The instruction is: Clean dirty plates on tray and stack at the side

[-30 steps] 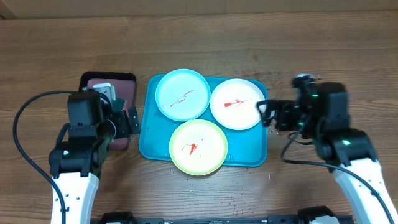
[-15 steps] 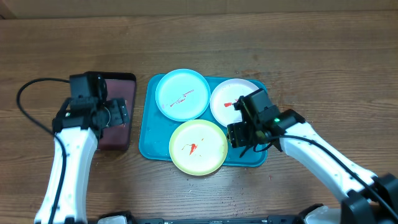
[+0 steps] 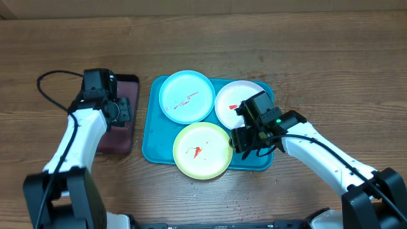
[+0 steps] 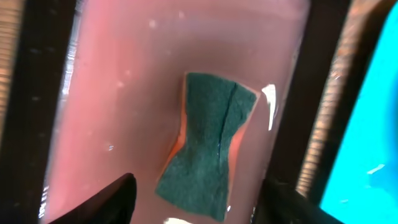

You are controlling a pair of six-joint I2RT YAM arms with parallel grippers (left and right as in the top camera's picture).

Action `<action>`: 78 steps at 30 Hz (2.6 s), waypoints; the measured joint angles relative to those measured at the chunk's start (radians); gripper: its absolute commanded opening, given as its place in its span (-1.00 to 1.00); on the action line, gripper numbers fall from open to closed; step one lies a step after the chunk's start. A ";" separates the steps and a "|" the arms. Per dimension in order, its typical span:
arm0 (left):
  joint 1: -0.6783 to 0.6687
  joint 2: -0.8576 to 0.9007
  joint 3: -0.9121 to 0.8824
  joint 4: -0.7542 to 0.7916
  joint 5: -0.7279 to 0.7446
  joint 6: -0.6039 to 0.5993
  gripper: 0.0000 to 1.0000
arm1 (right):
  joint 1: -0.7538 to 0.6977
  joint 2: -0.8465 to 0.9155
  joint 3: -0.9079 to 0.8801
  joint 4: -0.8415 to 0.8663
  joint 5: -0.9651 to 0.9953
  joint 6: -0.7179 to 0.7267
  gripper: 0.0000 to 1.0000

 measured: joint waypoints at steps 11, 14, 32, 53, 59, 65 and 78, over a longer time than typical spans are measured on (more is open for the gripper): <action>0.000 0.110 0.000 0.113 0.003 0.031 -0.19 | 0.000 0.000 0.000 0.000 -0.008 0.000 0.17; 0.000 0.121 0.001 0.135 0.004 0.039 -0.22 | 0.000 0.000 0.000 -0.001 -0.008 0.000 0.16; 0.000 0.177 0.021 0.119 0.010 0.043 -0.92 | 0.000 0.000 0.000 -0.002 -0.008 0.000 0.03; 0.271 -0.001 0.059 -0.064 0.491 0.029 -0.92 | 0.017 0.000 0.000 -0.037 -0.019 -0.011 0.01; 0.327 -0.080 0.058 -0.108 0.598 0.111 -0.91 | 0.047 0.000 0.000 -0.036 -0.032 -0.033 0.01; 0.340 -0.246 -0.035 -0.026 0.652 0.148 -0.91 | 0.051 0.000 0.000 -0.036 -0.034 -0.047 0.01; 0.341 -0.300 -0.174 0.305 0.692 0.056 -0.92 | 0.051 0.000 0.000 -0.037 -0.034 -0.084 -0.04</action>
